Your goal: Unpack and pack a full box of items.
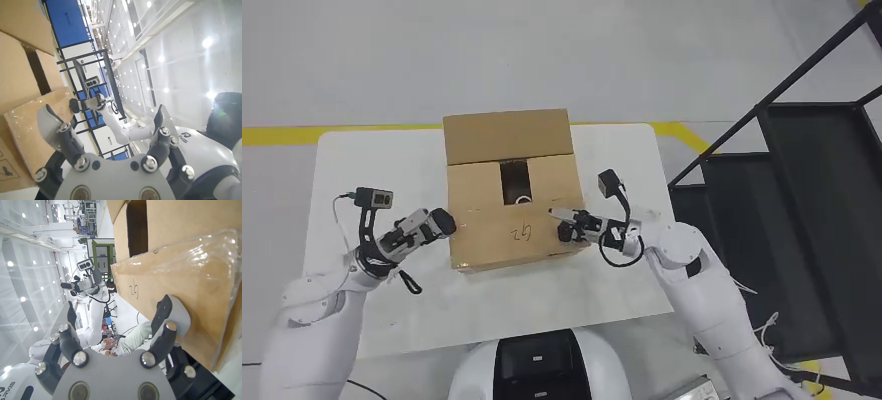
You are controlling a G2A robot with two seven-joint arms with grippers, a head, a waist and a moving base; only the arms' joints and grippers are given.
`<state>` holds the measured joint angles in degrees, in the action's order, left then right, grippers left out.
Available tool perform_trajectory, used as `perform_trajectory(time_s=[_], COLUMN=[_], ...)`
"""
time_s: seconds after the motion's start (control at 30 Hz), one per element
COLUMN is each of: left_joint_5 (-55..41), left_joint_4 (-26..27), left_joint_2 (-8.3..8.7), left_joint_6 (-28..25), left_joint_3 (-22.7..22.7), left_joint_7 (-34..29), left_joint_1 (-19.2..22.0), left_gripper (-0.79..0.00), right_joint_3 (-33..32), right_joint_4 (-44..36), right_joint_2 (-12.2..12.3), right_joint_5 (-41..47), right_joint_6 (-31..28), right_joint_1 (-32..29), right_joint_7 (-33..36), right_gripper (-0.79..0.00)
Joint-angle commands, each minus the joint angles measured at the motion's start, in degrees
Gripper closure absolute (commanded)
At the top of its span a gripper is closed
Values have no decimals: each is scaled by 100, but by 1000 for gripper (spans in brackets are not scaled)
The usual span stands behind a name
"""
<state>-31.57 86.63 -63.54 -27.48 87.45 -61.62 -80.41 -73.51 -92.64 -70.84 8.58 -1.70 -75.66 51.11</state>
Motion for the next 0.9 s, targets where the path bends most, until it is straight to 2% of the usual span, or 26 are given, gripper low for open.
perform_trajectory(time_s=[0.0,0.33,0.47,0.67,0.87], left_joint_5=[266,695,701,747,748], left_joint_4=[-134,-448,-333,-71,54], left_joint_2=[-20,-53,-36,16,63], left_joint_6=[-22,-173,-214,-232,-174], left_joint_3=[-198,-503,-473,-321,-135], left_joint_7=[155,568,588,508,536], left_joint_1=[112,349,213,-122,-293], left_gripper=[-785,-785,-785,-785,-785], right_joint_3=[-17,-174,-92,297,559], right_joint_4=[-46,87,478,1524,2193], right_joint_2=[11,39,20,-79,-206], right_joint_5=[-28,-259,-536,-861,-607], right_joint_6=[0,-76,-20,348,389], right_joint_1=[56,715,1184,1997,2457], right_joint_7=[-19,-469,-806,-1346,-1796], right_gripper=[-785,-785,-785,-785,-785])
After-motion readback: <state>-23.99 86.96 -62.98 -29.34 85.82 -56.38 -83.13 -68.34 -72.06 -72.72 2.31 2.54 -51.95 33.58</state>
